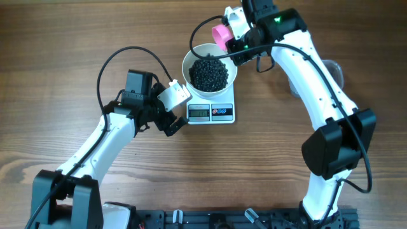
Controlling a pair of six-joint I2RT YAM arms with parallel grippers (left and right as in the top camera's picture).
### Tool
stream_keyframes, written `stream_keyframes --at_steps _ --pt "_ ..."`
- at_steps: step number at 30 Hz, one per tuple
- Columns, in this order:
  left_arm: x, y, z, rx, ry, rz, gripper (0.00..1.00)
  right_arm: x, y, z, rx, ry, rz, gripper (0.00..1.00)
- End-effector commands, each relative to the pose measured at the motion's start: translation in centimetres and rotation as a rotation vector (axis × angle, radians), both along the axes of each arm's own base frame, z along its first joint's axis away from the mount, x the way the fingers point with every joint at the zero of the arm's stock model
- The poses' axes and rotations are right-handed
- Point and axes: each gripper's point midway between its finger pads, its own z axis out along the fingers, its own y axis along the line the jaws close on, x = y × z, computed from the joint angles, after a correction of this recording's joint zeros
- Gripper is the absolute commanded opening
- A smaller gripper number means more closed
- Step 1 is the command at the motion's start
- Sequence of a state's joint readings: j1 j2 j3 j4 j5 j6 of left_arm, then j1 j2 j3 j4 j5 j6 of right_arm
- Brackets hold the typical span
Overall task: Scoop item into bowl and weigh 150g on scale
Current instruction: 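Carry the scoopful over the bowl and pour beans in, then move the empty scoop back toward the bean tub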
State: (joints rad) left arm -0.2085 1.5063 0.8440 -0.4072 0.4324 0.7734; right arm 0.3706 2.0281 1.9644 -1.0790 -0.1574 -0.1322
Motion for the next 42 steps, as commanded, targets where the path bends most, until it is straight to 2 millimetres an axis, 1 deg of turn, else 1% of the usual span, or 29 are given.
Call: stream_keyframes --at_steps 1,9,11,14,16,18,20,21,22,23,25,26,28,30,32,34,38,42 --pt "-0.3 0.1 -0.4 -0.004 0.013 -0.007 1.00 0.1 0.6 1.6 0.036 -0.029 0.010 0.04" --pt "-0.3 0.1 -0.4 -0.004 0.013 -0.007 1.00 0.2 0.5 1.7 0.044 -0.026 -0.011 0.04" --pt "-0.3 0.1 -0.4 -0.004 0.013 -0.007 1.00 0.4 -0.2 1.9 0.056 -0.022 -0.051 0.04" --pt "-0.3 0.1 -0.4 -0.004 0.013 -0.007 1.00 0.8 -2.1 3.9 0.111 -0.038 -0.105 0.04" --pt "-0.3 0.1 -0.4 -0.004 0.013 -0.007 1.00 1.2 -4.3 5.6 0.148 -0.059 -0.178 0.04" --pt "-0.3 0.1 -0.4 -0.004 0.013 -0.007 1.00 1.3 -7.4 7.8 0.180 -0.089 -0.260 0.04" --pt "-0.3 0.1 -0.4 -0.004 0.013 -0.007 1.00 1.0 -11.1 9.6 0.203 -0.108 -0.354 0.04" --pt "-0.3 0.1 -0.4 -0.004 0.013 -0.007 1.00 0.6 -12.8 10.2 0.201 -0.112 -0.391 0.04" --pt "-0.3 0.1 -0.4 -0.004 0.013 -0.007 1.00 0.4 -13.8 10.4 0.199 -0.111 -0.413 0.04" --pt "-0.3 0.1 -0.4 -0.004 0.013 -0.007 1.00 -0.2 -15.6 10.6 0.193 -0.099 -0.454 0.04" --pt "-0.3 0.1 -0.4 -0.004 0.013 -0.007 1.00 -1.5 -18.3 10.2 0.179 -0.056 -0.520 0.04" --pt "-0.3 0.1 -0.4 -0.004 0.013 -0.007 1.00 -2.1 -19.3 9.9 0.171 -0.029 -0.546 0.04" --pt "-0.3 0.1 -0.4 -0.004 0.013 -0.007 1.00 -3.5 -21.9 8.8 0.128 0.033 -0.619 0.04" --pt "-0.3 0.1 -0.4 -0.004 0.013 -0.007 1.00 -4.4 -23.5 8.0 0.074 0.063 -0.664 0.04" --pt "-0.3 0.1 -0.4 -0.004 0.013 -0.007 1.00 -5.5 -24.7 6.6 -0.007 0.104 -0.694 0.04" --pt "-0.3 0.1 -0.4 -0.004 0.013 -0.007 1.00 -6.0 -24.8 5.6 -0.025 0.138 -0.694 0.04" --pt "-0.3 0.1 -0.4 -0.004 0.013 -0.007 1.00 -7.2 -24.7 2.3 -0.047 0.238 -0.694 0.04" --pt "-0.3 0.1 -0.4 -0.004 0.013 -0.007 1.00 -7.8 -24.5 -0.3 -0.059 0.305 -0.692 0.04"
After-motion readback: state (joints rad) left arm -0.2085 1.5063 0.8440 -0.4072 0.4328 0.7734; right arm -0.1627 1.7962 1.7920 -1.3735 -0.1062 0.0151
